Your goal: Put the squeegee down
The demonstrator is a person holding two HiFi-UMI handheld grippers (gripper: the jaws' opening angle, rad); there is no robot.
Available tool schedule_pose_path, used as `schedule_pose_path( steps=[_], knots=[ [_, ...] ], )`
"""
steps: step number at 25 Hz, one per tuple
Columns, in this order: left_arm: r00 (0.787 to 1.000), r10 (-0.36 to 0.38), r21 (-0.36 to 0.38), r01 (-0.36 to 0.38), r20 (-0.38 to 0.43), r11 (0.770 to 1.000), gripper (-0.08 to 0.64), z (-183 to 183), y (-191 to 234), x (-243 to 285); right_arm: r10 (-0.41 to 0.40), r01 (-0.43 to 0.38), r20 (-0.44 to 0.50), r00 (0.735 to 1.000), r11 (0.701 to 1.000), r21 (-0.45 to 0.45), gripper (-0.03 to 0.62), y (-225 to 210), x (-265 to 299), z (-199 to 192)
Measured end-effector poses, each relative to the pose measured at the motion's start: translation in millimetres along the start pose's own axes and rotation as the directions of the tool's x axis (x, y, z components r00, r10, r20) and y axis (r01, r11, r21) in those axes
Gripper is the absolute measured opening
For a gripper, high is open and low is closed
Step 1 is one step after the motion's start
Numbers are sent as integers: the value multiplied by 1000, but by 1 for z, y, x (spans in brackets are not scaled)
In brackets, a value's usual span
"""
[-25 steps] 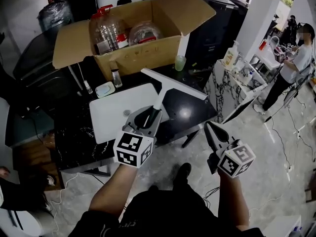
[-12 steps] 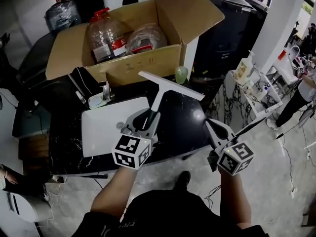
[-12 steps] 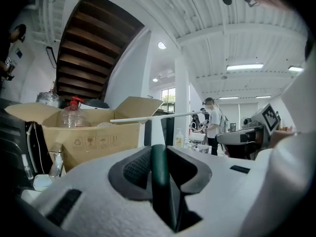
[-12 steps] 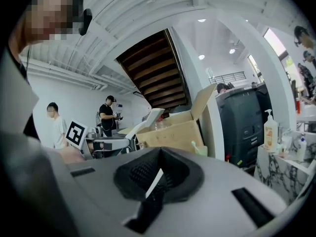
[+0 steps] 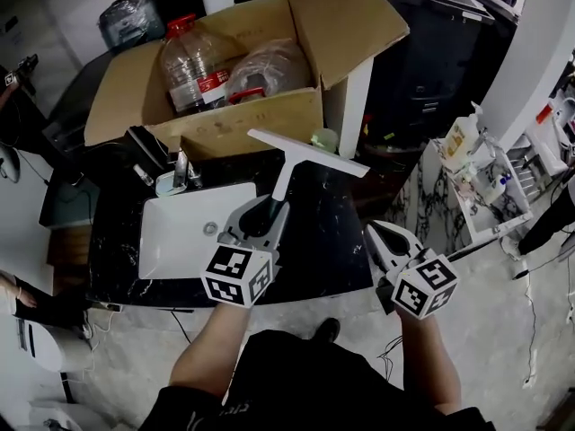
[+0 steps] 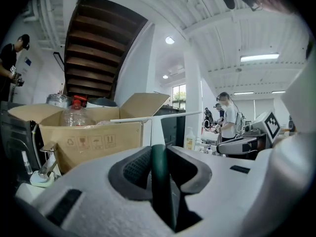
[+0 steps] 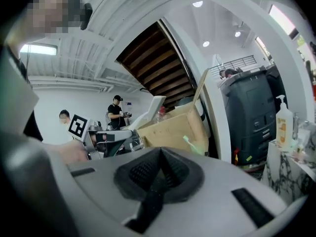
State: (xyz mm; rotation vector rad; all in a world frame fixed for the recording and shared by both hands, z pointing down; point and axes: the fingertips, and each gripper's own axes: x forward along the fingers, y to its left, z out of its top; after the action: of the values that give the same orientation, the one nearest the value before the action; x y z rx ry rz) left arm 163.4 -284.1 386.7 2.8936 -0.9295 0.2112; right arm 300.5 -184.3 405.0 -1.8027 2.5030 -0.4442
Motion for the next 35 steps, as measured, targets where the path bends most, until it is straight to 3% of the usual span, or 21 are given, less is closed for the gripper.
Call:
schedule_pose_path(
  steps=[10, 18, 27, 35],
  knots=[
    [999, 39, -17, -39, 15, 999, 104, -3, 0, 3, 57, -57, -36, 998, 998, -8, 6, -3, 7, -5],
    [999, -4, -52, 6, 38, 999, 104, -4, 7, 10, 27, -30, -65, 997, 999, -36, 6, 2, 14, -3],
    [999, -35, -55, 36, 14, 998, 104, -18, 46, 7, 14, -17, -114, 993, 999, -31, 6, 19, 63, -16],
    [995, 57, -127, -67, -78, 990, 104, -56, 70, 15, 61, -62, -157, 986, 998, -7, 6, -10, 81, -21]
  ],
)
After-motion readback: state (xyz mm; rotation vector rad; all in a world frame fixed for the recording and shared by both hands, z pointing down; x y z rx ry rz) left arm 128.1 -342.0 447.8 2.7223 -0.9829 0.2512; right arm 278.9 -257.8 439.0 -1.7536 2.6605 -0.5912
